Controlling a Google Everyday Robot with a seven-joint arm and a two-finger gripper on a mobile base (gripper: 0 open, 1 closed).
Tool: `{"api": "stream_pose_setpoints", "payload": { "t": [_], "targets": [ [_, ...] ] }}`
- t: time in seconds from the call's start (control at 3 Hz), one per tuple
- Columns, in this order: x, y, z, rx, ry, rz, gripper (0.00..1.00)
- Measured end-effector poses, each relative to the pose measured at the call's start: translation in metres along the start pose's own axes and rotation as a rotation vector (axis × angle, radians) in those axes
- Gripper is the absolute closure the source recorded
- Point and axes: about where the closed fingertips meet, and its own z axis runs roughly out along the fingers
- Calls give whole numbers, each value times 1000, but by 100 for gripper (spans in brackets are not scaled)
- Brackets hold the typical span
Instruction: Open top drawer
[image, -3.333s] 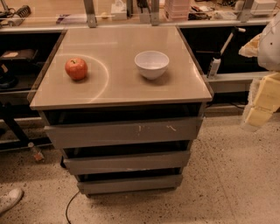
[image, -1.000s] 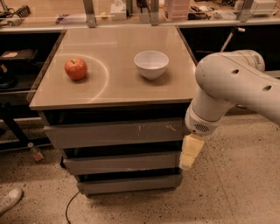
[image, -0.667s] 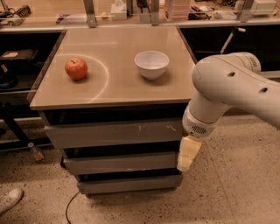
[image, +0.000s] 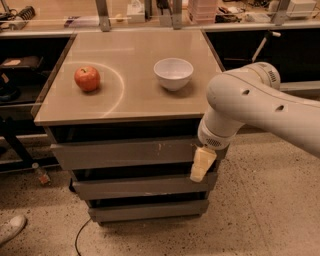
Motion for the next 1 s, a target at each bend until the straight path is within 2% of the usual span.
{"api": "stream_pose_setpoints", "payload": {
  "t": [0.33, 0.67, 1.0],
  "targets": [
    [-8, -12, 13, 26, -20, 17, 0],
    [-9, -11, 30, -16, -43, 37, 0],
    [-9, -10, 31, -19, -44, 38, 0]
  ]
}}
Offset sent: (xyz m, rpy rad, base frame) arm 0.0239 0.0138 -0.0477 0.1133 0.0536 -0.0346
